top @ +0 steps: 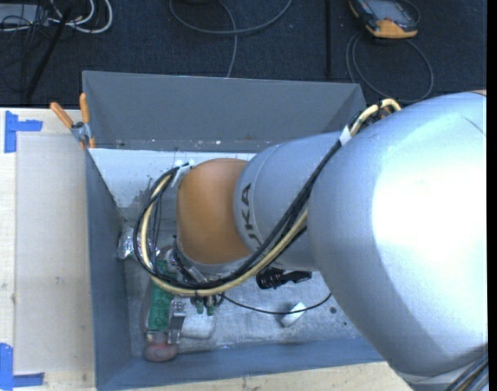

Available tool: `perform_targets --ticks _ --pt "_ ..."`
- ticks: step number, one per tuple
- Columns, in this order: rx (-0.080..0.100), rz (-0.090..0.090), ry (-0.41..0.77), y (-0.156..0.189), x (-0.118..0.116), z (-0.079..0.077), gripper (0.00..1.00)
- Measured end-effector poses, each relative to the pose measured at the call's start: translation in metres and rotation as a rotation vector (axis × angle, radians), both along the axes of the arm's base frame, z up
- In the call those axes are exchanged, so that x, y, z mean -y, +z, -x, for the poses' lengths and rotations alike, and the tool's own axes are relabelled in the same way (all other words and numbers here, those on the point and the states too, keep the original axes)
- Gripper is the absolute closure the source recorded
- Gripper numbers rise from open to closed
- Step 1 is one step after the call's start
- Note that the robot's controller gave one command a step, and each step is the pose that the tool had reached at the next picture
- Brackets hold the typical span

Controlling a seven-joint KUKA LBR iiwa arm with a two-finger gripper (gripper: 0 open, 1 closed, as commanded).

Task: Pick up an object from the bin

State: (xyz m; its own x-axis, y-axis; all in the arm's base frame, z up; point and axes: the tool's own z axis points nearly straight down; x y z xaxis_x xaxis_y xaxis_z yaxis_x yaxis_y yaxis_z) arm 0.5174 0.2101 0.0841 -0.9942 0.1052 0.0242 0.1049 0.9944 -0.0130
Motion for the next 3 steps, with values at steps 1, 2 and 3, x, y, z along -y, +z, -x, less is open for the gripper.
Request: perform_targets --ticks 1,2,3 --pt "0.049 -0.008 -0.103 -0.004 -0.020 0.021 0.00" --pt "0.048 -0.008 -0.101 -0.004 -0.021 0.021 1.00" --pt "0.032 -0.011 -0.171 0.138 -0.033 0.010 1.00"
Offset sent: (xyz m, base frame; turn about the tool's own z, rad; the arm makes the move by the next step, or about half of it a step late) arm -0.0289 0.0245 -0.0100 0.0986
